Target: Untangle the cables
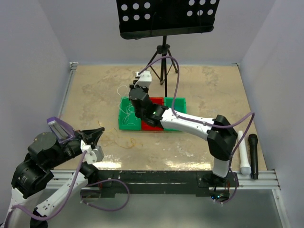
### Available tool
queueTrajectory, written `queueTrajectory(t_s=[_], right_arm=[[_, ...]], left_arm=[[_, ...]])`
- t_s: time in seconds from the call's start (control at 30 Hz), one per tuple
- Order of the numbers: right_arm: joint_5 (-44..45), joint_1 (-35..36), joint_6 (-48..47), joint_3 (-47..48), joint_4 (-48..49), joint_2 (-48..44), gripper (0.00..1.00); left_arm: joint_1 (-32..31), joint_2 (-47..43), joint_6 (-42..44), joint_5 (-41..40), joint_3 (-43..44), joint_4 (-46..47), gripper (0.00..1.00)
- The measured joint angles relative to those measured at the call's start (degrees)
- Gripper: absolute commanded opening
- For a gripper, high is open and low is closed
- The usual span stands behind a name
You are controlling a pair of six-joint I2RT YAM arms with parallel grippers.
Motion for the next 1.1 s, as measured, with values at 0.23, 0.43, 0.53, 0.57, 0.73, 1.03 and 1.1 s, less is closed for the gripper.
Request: queueTrajectory(t_s=[0.23, 0.43, 0.53, 0.57, 0.73, 1.03, 1.1], right_arm=[[-3.1, -0.92, 2.95, 1.18, -2.51, 7.06, 0.0], [-2.36, -0.92, 7.52, 1.2, -7.74, 10.95, 0.0], [-1.79, -0.94, 9.25, 1.2, -10.47, 11.93, 0.0], [-1.31, -0.94, 9.66, 1.2, -11.1, 12.04, 0.0], [1.86, -1.11, 12.11, 1.81, -16.63, 12.61, 0.0], [3.41, -3.34, 12.35, -1.64, -18.34, 10.03, 0.0], [3.3, -3.67, 11.63, -1.53, -17.59, 9.88, 0.0]], left_arm=[[0.0, 0.0, 0.0, 0.31, 1.44, 0.04, 0.0], [0.0, -0.13, 0.0, 0.42, 1.75, 0.2, 0.0], [0.0, -0.13, 0.0, 0.42, 1.75, 0.31, 0.0], [0.0, -0.13, 0.0, 0.42, 1.75, 0.35, 0.0], [0.0, -0.13, 0.0, 0.42, 1.75, 0.48, 0.0], [0.0, -0.13, 0.0, 0.76, 1.75, 0.85, 0.0], [0.0, -0.13, 0.0, 1.01, 1.75, 1.07, 0.0]])
